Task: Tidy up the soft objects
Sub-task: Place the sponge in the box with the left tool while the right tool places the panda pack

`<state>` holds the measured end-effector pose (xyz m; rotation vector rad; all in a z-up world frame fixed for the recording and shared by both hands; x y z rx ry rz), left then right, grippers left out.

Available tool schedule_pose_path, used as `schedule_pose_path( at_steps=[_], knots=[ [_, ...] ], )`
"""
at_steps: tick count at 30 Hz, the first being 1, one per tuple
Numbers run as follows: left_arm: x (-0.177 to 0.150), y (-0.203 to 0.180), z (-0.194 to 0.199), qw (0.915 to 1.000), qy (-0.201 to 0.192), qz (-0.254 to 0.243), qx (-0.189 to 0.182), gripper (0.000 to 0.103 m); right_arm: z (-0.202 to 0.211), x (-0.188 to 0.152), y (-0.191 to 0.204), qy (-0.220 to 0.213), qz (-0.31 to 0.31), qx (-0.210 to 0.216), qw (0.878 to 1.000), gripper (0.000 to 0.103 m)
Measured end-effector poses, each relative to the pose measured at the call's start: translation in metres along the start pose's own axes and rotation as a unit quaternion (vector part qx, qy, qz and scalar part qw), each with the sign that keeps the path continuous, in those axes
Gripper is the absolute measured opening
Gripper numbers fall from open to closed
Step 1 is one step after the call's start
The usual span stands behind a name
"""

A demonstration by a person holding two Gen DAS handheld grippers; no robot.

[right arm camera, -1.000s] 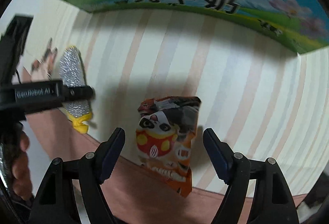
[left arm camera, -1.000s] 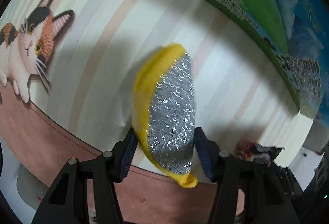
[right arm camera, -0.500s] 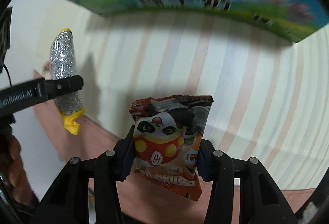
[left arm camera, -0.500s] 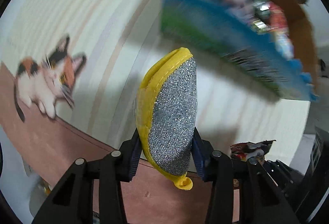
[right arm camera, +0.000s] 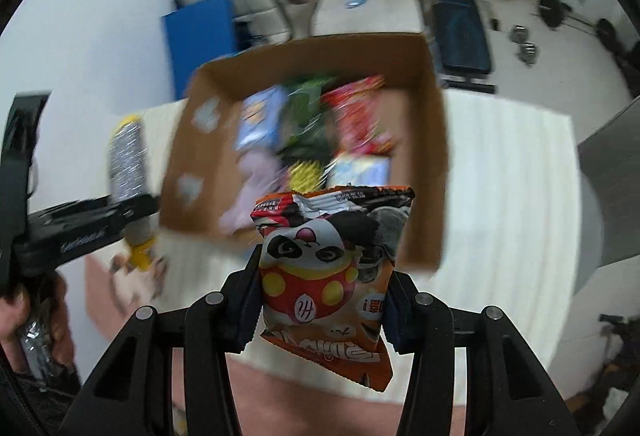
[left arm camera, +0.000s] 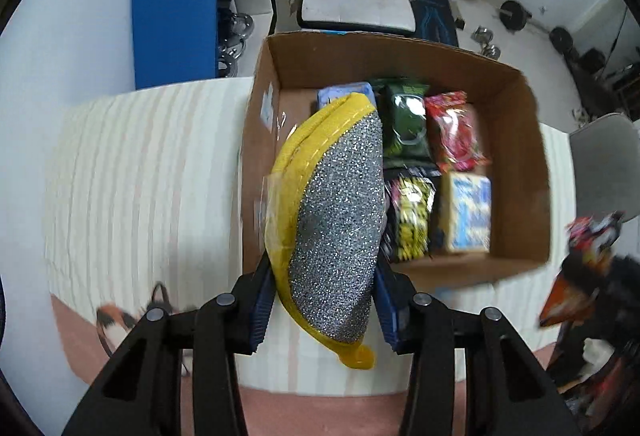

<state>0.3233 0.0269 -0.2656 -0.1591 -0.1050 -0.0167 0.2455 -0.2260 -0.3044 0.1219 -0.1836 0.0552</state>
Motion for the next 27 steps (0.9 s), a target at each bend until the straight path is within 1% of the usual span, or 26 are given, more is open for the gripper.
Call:
schedule_pose_path(
  at_steps=[2, 5, 7, 8, 9, 11, 12, 13, 14, 15, 16, 17, 18, 20, 21, 22, 25, 27],
  knots=[
    [0.016, 0.006, -0.023, 0.9998, 0.019, 0.001, 0.007, 0.042, -0.018, 0.024, -0.015, 0.012, -0.011, -0.030, 0.999, 0.052],
    [0.031, 0.018, -0.051, 0.9990, 0.043, 0.010, 0.012, 0.042, -0.048, 0.046, -0.028, 0.039, -0.019, -0.064, 0.997, 0.052],
    [0.036, 0.023, -0.068, 0.9981, 0.060, 0.012, 0.013, 0.042, -0.065, 0.053, -0.029, 0.053, -0.021, -0.075, 0.996, 0.052],
    [0.036, 0.024, -0.075, 0.9975, 0.068, 0.012, 0.014, 0.044, -0.072, 0.054, -0.029, 0.062, -0.020, -0.079, 0.995, 0.052],
    [0.036, 0.025, -0.080, 0.9969, 0.077, 0.011, 0.012, 0.044, -0.079, 0.055, -0.029, 0.068, -0.019, -0.087, 0.994, 0.052],
    [0.034, 0.027, -0.090, 0.9955, 0.093, 0.015, 0.012, 0.047, -0.095, 0.052, -0.027, 0.082, -0.008, -0.112, 0.990, 0.052],
    [0.032, 0.028, -0.095, 0.9945, 0.102, 0.023, 0.008, 0.048, -0.099, 0.049, -0.025, 0.086, -0.007, -0.117, 0.989, 0.053],
    [0.032, 0.028, -0.097, 0.9944, 0.102, 0.026, 0.001, 0.055, -0.106, 0.046, -0.023, 0.091, -0.008, -0.128, 0.988, 0.055],
    [0.032, 0.029, -0.098, 0.9945, 0.100, 0.030, -0.005, 0.070, -0.108, 0.045, -0.024, 0.092, -0.007, -0.137, 0.986, 0.067],
    [0.032, 0.030, -0.098, 0.9949, 0.095, 0.034, -0.004, 0.079, -0.109, 0.044, -0.023, 0.090, -0.008, -0.137, 0.986, 0.085],
    [0.033, 0.031, -0.097, 0.9954, 0.088, 0.038, -0.005, 0.091, -0.109, 0.043, -0.021, 0.090, -0.010, -0.125, 0.988, 0.089],
    [0.034, 0.032, -0.094, 0.9960, 0.078, 0.043, -0.007, 0.093, -0.108, 0.043, -0.019, 0.091, -0.011, -0.121, 0.988, 0.093],
    [0.034, 0.034, -0.091, 0.9965, 0.070, 0.046, -0.005, 0.093, -0.108, 0.042, -0.018, 0.092, -0.009, -0.125, 0.988, 0.093],
    [0.033, 0.033, -0.088, 0.9969, 0.068, 0.040, -0.003, 0.093, -0.104, 0.041, -0.016, 0.086, -0.003, -0.136, 0.987, 0.094],
    [0.033, 0.032, -0.087, 0.9972, 0.067, 0.035, 0.001, 0.093, -0.102, 0.040, -0.015, 0.085, -0.003, -0.138, 0.987, 0.101],
    [0.032, 0.031, -0.085, 0.9973, 0.066, 0.031, 0.003, 0.093, -0.103, 0.040, -0.013, 0.084, -0.004, -0.138, 0.987, 0.103],
    [0.029, 0.029, -0.080, 0.9980, 0.056, 0.027, 0.007, 0.093, -0.101, 0.041, -0.010, 0.081, -0.010, -0.133, 0.988, 0.103],
    [0.027, 0.027, -0.074, 0.9985, 0.047, 0.028, 0.005, 0.097, -0.099, 0.041, -0.008, 0.077, -0.011, -0.134, 0.988, 0.103]
  ],
)
Point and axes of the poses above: each gripper's, at about its wrist camera, not at the fingertips, and z roughly against the way its jaws point, y to its left, x to its top, the point moved 6 cm from there along -z, roughly the way its jaws point, and after that the axes turned 7 degrees about -x, right-handed, at the moved point
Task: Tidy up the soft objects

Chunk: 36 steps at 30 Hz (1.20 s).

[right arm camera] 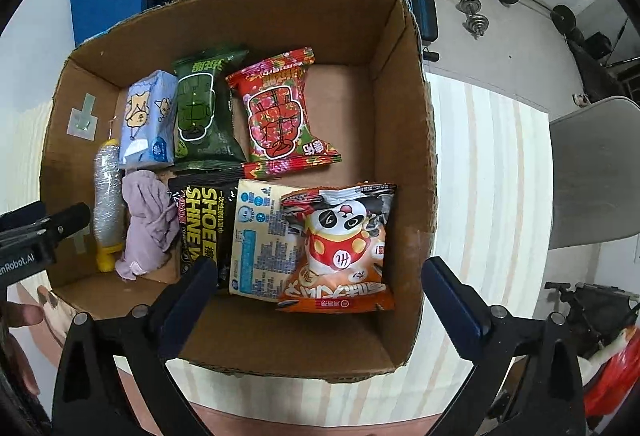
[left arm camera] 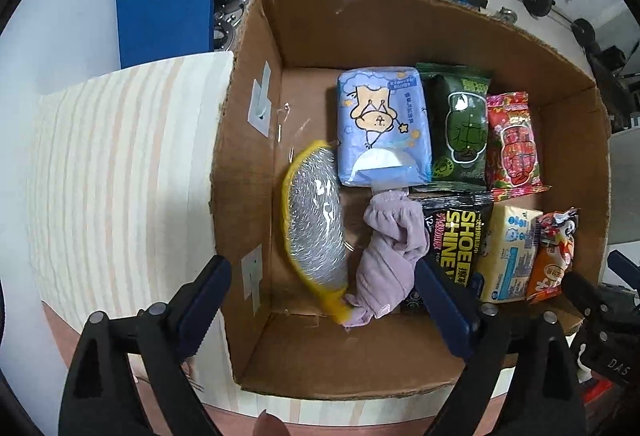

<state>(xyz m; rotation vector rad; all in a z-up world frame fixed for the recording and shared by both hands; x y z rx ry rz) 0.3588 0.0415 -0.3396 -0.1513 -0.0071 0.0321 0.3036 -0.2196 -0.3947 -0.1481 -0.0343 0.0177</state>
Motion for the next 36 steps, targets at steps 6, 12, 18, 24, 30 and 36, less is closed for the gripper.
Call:
schedule_pose_path(
  at_steps=[6, 12, 18, 24, 30, 36],
  knots=[
    [-0.008, -0.002, 0.021, 0.9991, -0.039, -0.011, 0.010, 0.097, 0.003, -0.006, -0.001, -0.005, -0.020, 0.012, 1.000, 0.103],
    [-0.025, -0.005, 0.042, 0.9965, -0.084, -0.003, 0.008, 0.097, 0.013, -0.019, -0.001, -0.027, -0.039, 0.024, 0.999, 0.103],
    [-0.045, -0.018, 0.065, 0.9912, -0.132, -0.001, 0.012, 0.097, 0.044, -0.039, 0.000, -0.078, -0.043, 0.013, 0.996, 0.103],
    [-0.067, -0.029, 0.089, 0.9878, -0.156, -0.008, 0.005, 0.097, 0.073, -0.063, -0.002, -0.116, -0.046, 0.014, 0.992, 0.103],
    [-0.087, -0.038, 0.121, 0.9837, -0.179, -0.019, 0.003, 0.097, 0.104, -0.080, -0.006, -0.140, -0.053, 0.031, 0.988, 0.103],
    [-0.123, -0.055, 0.174, 0.9737, -0.223, -0.045, 0.008, 0.097, 0.164, -0.115, -0.015, -0.193, -0.055, 0.048, 0.979, 0.103]
  ],
)
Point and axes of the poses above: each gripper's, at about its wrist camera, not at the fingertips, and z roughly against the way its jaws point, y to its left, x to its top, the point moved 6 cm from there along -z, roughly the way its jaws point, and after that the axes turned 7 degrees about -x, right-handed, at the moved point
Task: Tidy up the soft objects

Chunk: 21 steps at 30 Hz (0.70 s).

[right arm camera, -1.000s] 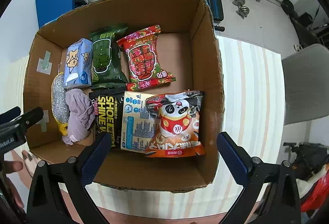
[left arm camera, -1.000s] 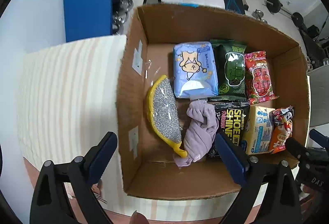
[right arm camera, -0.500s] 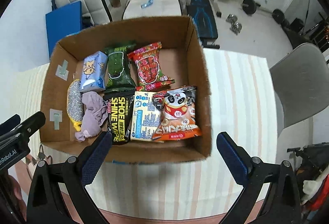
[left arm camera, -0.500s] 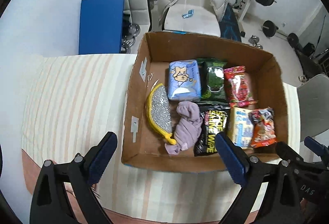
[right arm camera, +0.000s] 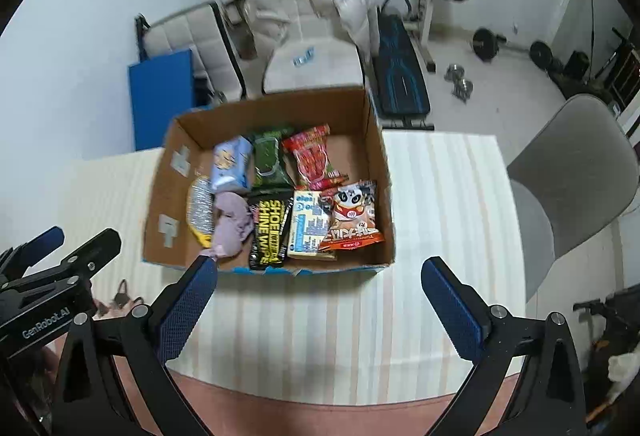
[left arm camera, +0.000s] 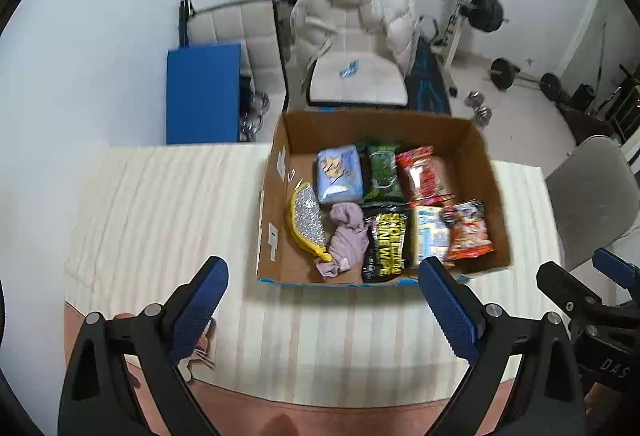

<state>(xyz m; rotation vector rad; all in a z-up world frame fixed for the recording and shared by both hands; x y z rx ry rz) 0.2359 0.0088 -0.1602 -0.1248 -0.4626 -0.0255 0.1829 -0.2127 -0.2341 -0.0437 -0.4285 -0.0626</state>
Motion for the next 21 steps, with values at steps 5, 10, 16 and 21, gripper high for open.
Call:
schedule_pose_path(
  at_steps=[5, 10, 16, 21],
  knots=[
    [-0.014, -0.015, 0.050, 0.9992, -0.025, -0.011, -0.028, 0.098, 0.057, -0.019, -0.002, -0.032, 0.003, 0.009, 0.999, 0.103],
    [-0.029, -0.019, 0.103, 0.9981, -0.056, -0.004, -0.025, 0.101, 0.115, -0.035, -0.005, -0.067, 0.002, 0.011, 0.998, 0.103],
    [-0.040, -0.016, 0.157, 0.9960, -0.089, -0.003, -0.007, 0.101, 0.177, -0.056, -0.005, -0.100, 0.006, 0.020, 0.995, 0.103],
    [-0.049, -0.018, 0.182, 0.9951, -0.098, -0.002, -0.014, 0.101, 0.214, -0.071, -0.003, -0.116, 0.015, 0.015, 0.993, 0.103]
  ],
)
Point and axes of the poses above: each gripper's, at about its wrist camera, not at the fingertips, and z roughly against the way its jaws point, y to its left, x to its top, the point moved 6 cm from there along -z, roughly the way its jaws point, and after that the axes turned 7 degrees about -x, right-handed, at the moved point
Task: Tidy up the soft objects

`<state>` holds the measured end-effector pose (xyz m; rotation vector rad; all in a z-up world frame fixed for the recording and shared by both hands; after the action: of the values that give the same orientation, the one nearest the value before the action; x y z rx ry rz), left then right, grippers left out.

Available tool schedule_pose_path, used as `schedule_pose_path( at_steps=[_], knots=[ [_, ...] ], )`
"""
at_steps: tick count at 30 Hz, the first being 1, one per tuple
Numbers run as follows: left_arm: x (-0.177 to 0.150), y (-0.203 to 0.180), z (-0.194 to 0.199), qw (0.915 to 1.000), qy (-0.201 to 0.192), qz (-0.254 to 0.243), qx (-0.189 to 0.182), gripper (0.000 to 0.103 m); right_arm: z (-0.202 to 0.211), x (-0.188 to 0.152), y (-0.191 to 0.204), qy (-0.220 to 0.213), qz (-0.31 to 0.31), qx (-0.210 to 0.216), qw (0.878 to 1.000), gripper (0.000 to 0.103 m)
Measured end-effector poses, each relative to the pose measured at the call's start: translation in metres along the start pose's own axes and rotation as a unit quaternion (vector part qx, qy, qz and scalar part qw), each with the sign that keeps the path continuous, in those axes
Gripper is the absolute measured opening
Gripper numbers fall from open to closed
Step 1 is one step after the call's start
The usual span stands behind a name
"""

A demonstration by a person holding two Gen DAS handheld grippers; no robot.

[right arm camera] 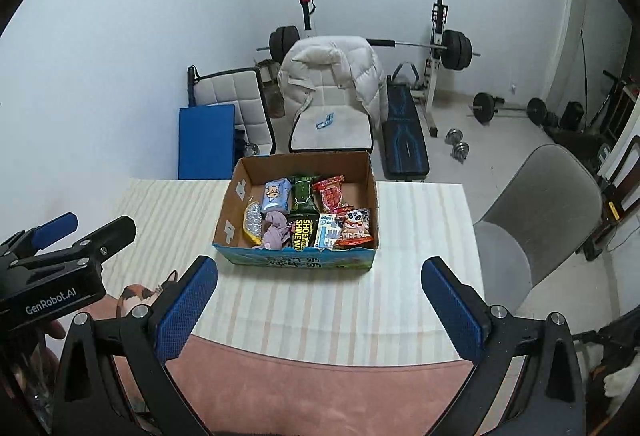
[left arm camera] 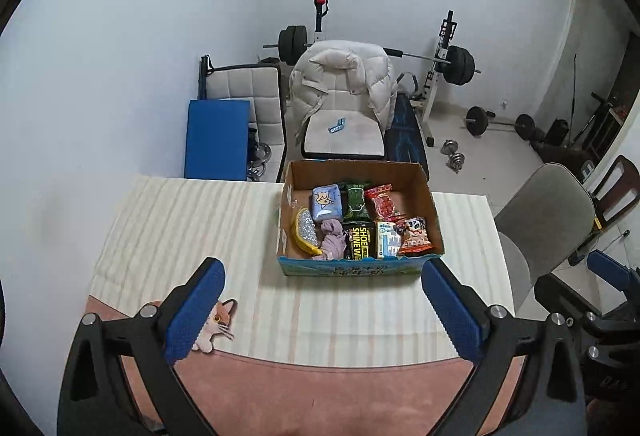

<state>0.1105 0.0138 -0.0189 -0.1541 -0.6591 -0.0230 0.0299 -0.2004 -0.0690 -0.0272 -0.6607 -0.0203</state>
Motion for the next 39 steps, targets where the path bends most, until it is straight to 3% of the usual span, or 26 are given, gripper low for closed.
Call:
schedule_pose_path(
  at_steps=[16, 30, 39],
  knots=[
    [-0.007, -0.011, 0.018, 0.9999, -0.012, -0.011, -0.005, 0.101, 0.054, -0.012, -0.005, -0.027, -0.004, -0.018, 0.999, 0.103],
    [-0.002, -0.009, 0.009, 0.9991, -0.032, -0.018, 0.020, 0.103, 0.034, 0.008, -0.012, -0.038, -0.015, -0.042, 0.998, 0.103],
    [0.003, -0.005, 0.005, 0.9992, -0.035, -0.009, 0.015, 0.103, 0.019, 0.012, -0.008, -0.034, -0.009, -0.046, 0.998, 0.103]
  ],
)
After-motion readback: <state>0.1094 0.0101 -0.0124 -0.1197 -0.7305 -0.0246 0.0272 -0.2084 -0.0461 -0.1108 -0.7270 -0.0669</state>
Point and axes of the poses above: each gripper's, at about its wrist camera, not at the fingertips, and z roughly against the way its jaws point, y to its left, x to its top, the point moved 6 cm from there along -z, roughly the way its jaws point, and after that the axes turned 7 degrees about -x, right-handed, at the moved point
